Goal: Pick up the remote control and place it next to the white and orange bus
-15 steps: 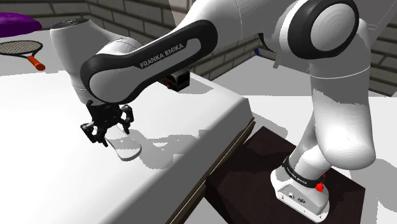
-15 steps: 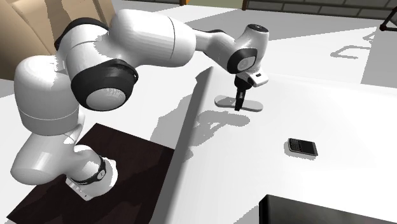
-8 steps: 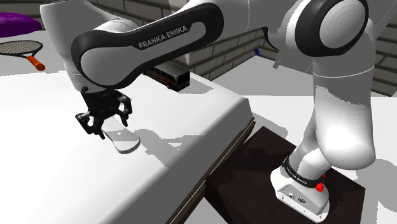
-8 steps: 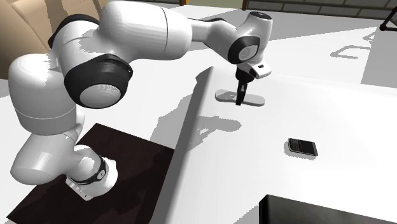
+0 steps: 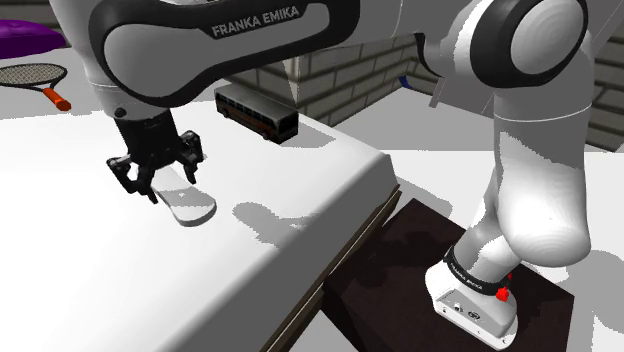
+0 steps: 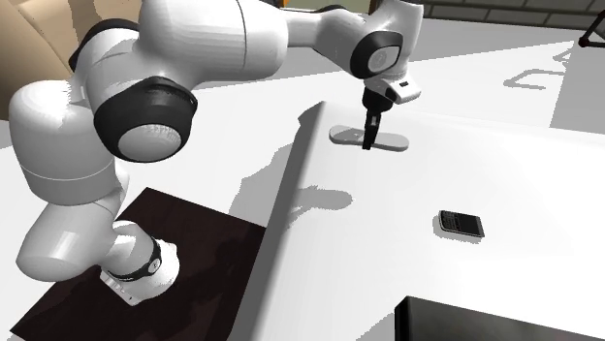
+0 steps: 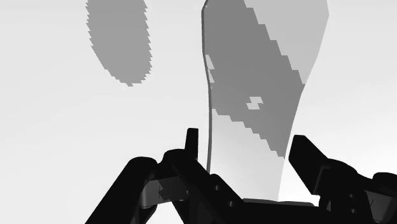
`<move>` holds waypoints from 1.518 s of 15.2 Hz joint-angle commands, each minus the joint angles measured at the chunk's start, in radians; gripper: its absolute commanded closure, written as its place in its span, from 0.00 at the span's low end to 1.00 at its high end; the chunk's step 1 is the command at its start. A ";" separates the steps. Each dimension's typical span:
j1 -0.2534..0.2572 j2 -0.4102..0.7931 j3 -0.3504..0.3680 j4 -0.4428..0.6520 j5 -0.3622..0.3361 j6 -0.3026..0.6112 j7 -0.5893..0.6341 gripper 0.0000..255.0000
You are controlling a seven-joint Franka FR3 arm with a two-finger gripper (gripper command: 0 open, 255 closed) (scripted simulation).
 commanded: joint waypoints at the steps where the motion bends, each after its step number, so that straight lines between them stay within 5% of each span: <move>1: 0.002 -0.004 0.002 0.023 0.002 -0.026 -0.002 1.00; 10: 0.016 -0.004 0.005 0.134 0.006 -0.136 -0.010 1.00; 23: -0.256 -0.305 -0.055 -0.263 0.140 -0.002 -0.310 1.00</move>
